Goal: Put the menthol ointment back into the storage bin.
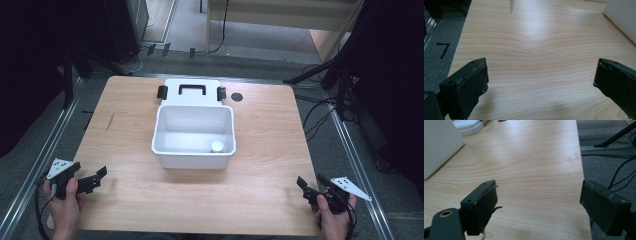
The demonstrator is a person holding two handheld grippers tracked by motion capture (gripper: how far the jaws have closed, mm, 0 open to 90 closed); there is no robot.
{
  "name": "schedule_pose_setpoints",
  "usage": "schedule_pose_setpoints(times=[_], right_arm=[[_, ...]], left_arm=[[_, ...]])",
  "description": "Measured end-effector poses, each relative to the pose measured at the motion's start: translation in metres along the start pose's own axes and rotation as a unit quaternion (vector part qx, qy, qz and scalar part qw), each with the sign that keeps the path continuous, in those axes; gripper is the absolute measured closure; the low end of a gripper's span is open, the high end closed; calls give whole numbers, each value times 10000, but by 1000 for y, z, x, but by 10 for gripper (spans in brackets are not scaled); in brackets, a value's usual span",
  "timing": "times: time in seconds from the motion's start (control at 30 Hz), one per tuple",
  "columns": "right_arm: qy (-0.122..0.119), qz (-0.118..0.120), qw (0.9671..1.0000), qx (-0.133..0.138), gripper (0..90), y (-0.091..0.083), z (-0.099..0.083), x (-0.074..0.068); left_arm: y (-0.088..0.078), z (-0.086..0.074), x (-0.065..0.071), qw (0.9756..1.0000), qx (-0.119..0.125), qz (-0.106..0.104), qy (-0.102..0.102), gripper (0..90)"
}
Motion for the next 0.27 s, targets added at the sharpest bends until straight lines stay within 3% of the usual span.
schedule_pose_setpoints(times=[0.27], right_arm=[[302,57,9995,37,151,-1,1,6]], left_arm=[[0,-1,1,9999,-50,-99,-11,0]])
Point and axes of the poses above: each handheld gripper's, and its own axes: y roughly forward along the jaws, z roughly out of its top, x roughly to its right, the point moved 5 cm from there along y, roughly forward along the jaws, and after that the axes turned 6 degrees about y, right-handed, at the moved point
